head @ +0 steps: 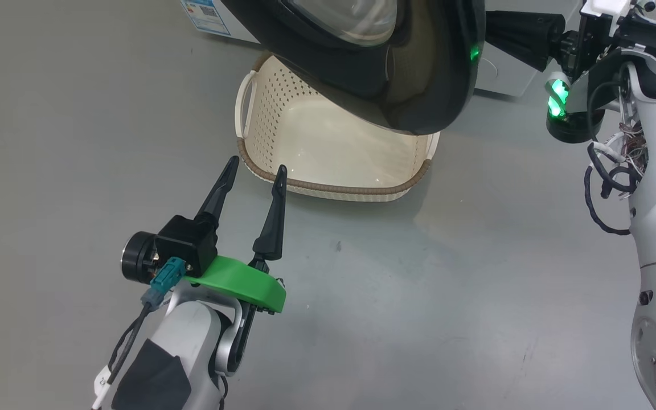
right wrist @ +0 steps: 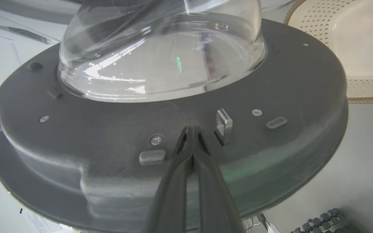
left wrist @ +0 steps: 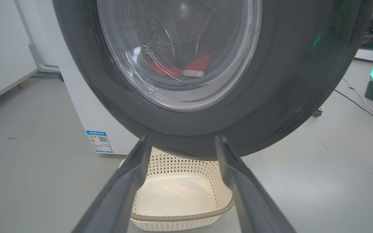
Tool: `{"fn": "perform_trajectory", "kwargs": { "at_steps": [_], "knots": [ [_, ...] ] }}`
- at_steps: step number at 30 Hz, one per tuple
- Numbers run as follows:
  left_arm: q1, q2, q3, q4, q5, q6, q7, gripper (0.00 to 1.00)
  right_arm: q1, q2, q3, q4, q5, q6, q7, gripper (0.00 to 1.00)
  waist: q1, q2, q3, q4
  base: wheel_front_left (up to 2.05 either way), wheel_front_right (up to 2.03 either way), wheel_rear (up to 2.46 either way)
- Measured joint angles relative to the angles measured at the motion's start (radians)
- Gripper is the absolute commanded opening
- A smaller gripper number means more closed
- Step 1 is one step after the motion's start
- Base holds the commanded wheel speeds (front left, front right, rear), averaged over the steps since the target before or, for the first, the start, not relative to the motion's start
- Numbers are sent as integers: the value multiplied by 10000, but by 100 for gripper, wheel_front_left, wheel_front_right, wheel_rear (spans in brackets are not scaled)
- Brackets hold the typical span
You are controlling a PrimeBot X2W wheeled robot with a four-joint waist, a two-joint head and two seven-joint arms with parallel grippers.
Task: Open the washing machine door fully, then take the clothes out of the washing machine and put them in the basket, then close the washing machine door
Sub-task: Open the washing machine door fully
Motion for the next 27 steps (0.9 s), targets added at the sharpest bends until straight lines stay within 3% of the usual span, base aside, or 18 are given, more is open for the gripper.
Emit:
{"fn": "perform_trajectory", "kwargs": {
  "at_steps": [23,27],
  "knots": [
    [323,10,-35,-71,134,0,0,100,667,167,393,-761,73,-2,157,0,0,0,-384,-124,0,0,0],
    [334,13,-8,-69,134,0,0,100,968,-151,445,-926,-756,750,-796,0,0,0,-530,-122,0,0,0]
  ]
}}
